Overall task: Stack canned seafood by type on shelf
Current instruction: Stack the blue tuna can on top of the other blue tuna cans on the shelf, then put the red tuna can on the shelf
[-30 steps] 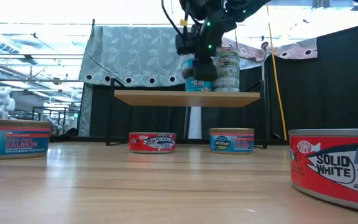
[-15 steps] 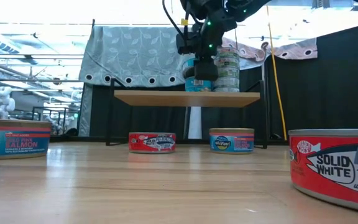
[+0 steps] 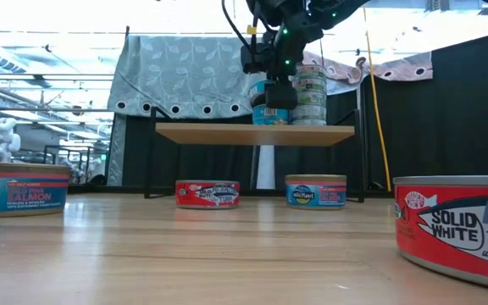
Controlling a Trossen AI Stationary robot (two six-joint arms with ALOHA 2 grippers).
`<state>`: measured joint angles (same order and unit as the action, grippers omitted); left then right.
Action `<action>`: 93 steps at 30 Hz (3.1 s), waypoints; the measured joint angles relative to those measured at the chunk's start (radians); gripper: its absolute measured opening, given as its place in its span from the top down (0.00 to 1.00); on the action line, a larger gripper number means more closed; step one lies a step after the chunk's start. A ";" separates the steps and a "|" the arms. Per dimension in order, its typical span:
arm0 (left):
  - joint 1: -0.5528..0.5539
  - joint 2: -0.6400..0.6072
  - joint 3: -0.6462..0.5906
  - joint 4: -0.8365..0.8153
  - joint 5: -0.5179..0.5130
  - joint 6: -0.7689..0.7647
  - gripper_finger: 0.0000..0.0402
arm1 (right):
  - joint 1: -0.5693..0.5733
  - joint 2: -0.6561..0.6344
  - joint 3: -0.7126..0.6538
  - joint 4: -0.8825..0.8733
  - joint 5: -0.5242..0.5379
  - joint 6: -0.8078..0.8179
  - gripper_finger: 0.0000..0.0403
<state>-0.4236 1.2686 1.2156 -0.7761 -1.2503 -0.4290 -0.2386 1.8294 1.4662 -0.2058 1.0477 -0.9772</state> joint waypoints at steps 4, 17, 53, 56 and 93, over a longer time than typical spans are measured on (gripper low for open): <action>0.000 0.000 0.000 0.000 0.020 0.001 0.39 | 0.000 0.000 0.000 0.000 0.000 0.006 0.43; 0.000 0.000 0.000 0.000 0.023 0.006 0.39 | -0.007 -0.050 0.002 -0.061 -0.041 0.059 0.40; 0.000 0.001 0.000 0.011 0.103 0.018 0.39 | -0.028 -0.049 0.163 -0.455 -0.294 0.406 0.40; 0.000 0.001 0.000 0.011 0.104 0.018 0.39 | -0.028 -0.049 0.164 -0.444 -0.289 0.401 0.40; -0.080 0.097 -0.001 0.039 0.512 0.043 0.55 | 0.663 -0.256 0.082 -0.800 -0.764 1.386 0.40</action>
<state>-0.5032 1.3661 1.2145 -0.7376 -0.7383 -0.3855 0.4248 1.5730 1.5484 -1.0061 0.2833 0.4088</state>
